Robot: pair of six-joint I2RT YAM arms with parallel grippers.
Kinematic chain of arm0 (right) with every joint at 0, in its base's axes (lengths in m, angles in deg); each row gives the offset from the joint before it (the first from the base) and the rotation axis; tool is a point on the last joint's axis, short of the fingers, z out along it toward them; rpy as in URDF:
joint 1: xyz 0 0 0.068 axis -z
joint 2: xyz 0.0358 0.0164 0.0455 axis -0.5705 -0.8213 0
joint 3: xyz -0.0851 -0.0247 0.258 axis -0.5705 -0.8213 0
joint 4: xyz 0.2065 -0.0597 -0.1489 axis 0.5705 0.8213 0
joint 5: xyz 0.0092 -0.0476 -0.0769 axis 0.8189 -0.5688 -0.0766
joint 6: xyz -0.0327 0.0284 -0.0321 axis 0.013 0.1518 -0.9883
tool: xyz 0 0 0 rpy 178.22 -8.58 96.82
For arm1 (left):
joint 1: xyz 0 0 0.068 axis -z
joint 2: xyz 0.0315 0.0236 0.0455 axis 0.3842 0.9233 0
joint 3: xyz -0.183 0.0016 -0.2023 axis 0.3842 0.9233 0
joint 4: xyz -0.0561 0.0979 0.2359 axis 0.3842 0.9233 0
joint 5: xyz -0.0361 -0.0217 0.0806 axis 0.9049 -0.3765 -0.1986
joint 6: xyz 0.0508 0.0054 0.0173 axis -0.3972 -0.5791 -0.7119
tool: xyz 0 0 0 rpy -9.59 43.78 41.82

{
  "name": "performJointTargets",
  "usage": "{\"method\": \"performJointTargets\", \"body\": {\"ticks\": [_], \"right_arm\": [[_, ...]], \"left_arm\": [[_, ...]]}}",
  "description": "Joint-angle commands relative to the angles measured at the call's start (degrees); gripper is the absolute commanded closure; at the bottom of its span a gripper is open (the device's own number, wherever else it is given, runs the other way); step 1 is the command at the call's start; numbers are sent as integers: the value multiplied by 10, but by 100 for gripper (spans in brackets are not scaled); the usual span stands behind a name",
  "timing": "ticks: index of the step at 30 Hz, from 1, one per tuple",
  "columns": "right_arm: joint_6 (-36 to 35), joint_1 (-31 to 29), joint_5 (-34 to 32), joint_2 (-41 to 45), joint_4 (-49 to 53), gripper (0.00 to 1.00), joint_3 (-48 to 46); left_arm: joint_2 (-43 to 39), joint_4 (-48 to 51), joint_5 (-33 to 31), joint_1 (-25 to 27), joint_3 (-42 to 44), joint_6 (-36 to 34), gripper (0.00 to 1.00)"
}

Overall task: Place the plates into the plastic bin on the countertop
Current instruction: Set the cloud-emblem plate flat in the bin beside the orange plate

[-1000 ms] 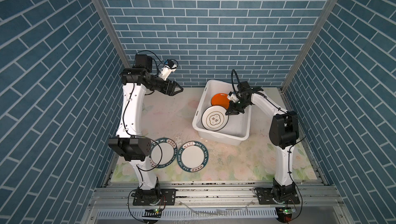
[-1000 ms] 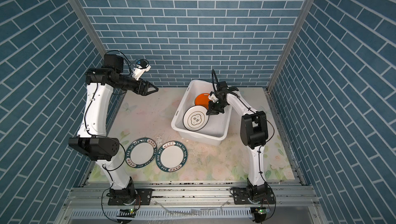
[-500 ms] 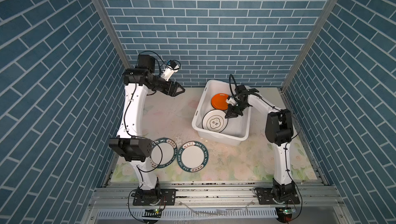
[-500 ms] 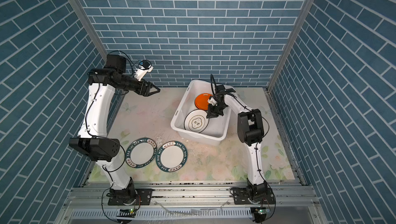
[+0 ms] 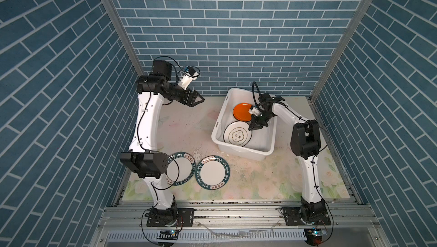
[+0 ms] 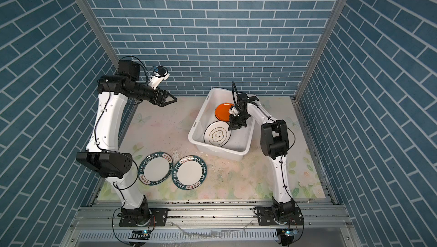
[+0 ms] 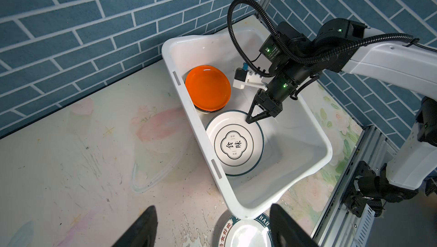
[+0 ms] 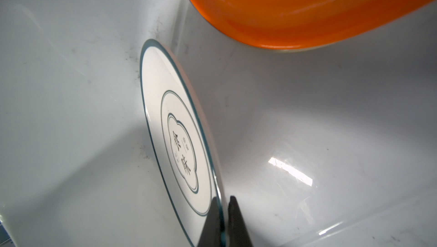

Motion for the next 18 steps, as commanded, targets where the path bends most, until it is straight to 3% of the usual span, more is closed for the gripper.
{"method": "performJointTargets", "body": {"ticks": [1, 18], "right_arm": [[-35, -4, -22, -15, 25, 98, 15], [-50, -3, -45, -31, 50, 90, 20]], "left_arm": [[1, -1, -1, 5, 1, 0, 24], [-4, 2, 0, 5, 8, -2, 24]]}}
